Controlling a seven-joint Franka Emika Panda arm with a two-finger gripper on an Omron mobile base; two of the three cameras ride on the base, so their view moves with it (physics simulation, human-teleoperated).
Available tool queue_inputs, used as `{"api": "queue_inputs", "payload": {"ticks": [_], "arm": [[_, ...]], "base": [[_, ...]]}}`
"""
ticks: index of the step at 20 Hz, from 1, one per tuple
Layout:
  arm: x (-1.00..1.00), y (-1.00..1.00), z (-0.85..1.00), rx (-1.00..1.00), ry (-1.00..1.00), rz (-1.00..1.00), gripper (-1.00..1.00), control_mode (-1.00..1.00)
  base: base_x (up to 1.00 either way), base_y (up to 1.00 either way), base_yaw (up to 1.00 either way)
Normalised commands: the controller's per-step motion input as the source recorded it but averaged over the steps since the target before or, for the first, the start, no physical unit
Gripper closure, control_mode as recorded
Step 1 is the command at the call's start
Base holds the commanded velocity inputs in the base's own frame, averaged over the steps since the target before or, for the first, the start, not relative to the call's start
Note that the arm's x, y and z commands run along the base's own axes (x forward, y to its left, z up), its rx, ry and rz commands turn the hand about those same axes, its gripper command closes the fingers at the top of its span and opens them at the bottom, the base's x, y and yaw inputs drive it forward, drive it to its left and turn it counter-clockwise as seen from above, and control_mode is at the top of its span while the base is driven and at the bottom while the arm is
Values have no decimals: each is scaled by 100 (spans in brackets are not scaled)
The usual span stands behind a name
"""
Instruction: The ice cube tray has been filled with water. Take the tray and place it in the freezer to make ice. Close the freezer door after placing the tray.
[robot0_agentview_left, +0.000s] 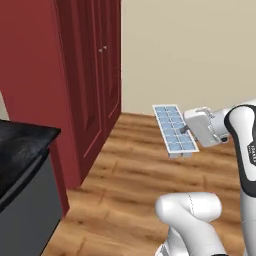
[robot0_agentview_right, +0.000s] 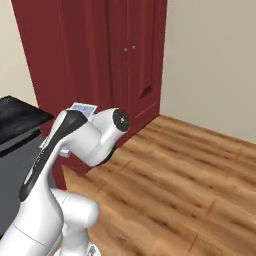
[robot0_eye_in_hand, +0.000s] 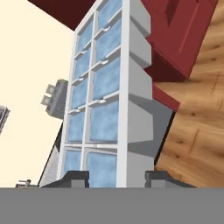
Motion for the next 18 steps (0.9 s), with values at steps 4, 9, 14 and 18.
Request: {"api": "queue_inputs", "payload": {"ticks": [4,9,14,18], "arm": [[0,0,0,0,0,0,100,100],[0,0,0,0,0,0,100,100],[0,0,0,0,0,0,100,100],[0,0,0,0,0,0,100,100]], "base": [[-34,0,-68],[-50,3,-66],[-86,12,-58],[-91,15,-56]]}}
